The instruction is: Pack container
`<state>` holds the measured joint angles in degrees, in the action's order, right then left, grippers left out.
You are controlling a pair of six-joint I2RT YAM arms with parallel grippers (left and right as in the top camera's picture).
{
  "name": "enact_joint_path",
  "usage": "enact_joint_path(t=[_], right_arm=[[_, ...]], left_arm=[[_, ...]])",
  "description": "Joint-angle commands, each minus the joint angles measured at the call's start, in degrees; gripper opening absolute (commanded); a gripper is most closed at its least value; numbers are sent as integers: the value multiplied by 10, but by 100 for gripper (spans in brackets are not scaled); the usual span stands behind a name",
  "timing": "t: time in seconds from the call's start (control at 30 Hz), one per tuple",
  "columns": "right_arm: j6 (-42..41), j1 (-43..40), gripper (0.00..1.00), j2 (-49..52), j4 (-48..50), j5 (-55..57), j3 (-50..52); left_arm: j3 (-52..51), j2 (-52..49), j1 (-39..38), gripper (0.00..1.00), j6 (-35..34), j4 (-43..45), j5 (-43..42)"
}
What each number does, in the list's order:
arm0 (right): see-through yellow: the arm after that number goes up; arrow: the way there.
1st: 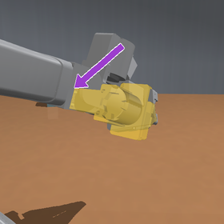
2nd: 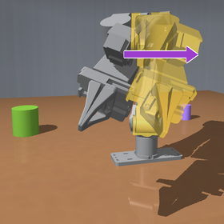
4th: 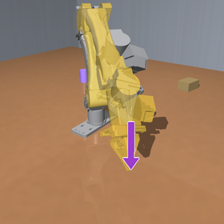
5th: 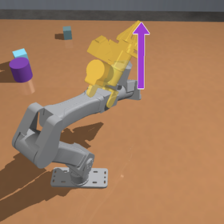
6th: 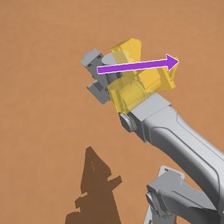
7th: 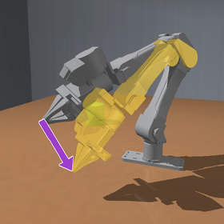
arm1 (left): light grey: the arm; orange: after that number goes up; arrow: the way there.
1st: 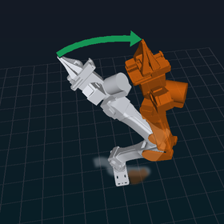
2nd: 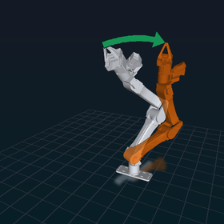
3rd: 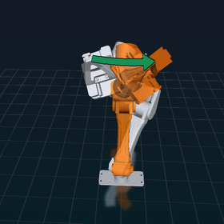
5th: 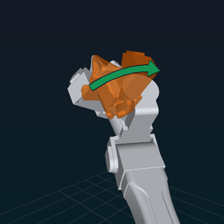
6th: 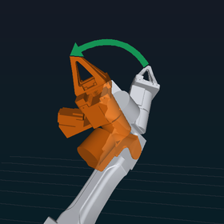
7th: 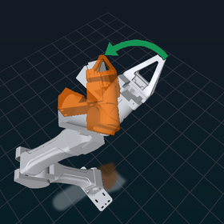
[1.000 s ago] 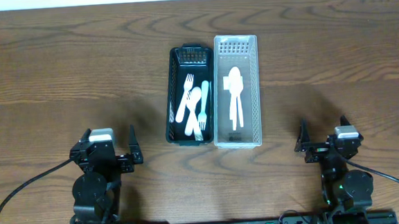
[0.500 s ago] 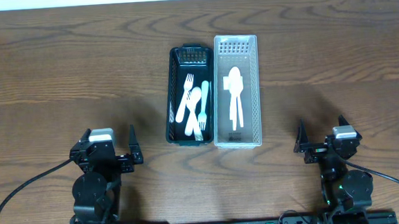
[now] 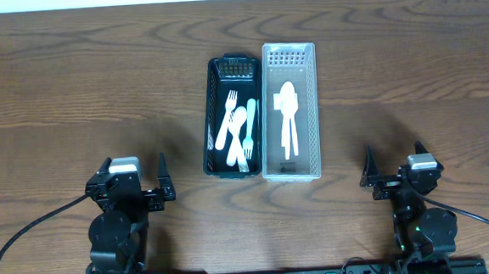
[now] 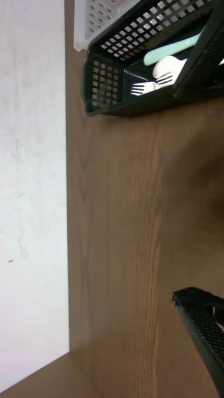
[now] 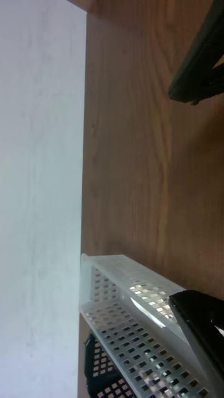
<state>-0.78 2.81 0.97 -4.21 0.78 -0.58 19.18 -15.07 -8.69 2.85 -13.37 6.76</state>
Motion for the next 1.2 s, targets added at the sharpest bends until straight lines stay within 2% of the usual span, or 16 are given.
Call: enact_joint_path(t=[0.0,0.17,0.3,0.43,0.53,0.63,0.7,0.8,0.9,1.17], right_arm=[[9,5,99,-4,0,-6,3],[9,5,99,-4,0,-6,3],[9,5,99,-4,0,-6,3],[9,5,99,-4,0,-6,3],[9,5,99,-4,0,-6,3],[9,5,99,-4,0,-6,3],[9,5,99,-4,0,-6,3],[9,5,99,-4,0,-6,3],[9,5,99,-4,0,-6,3],[9,5,99,-4,0,-6,3]], left_arm=[[3,2,2,98,4,-4,4],[3,51,19,98,3,-33,-47],[-24,109,20,98,4,-57,-47],[-82,148,30,98,6,21,-47],[-128,149,37,98,6,120,-47],[-165,150,41,98,11,170,-47],[-186,150,41,98,12,169,-50],[-189,150,41,98,10,96,-78],[-189,146,41,98,-28,93,-81],[-189,136,41,98,-27,93,-81]])
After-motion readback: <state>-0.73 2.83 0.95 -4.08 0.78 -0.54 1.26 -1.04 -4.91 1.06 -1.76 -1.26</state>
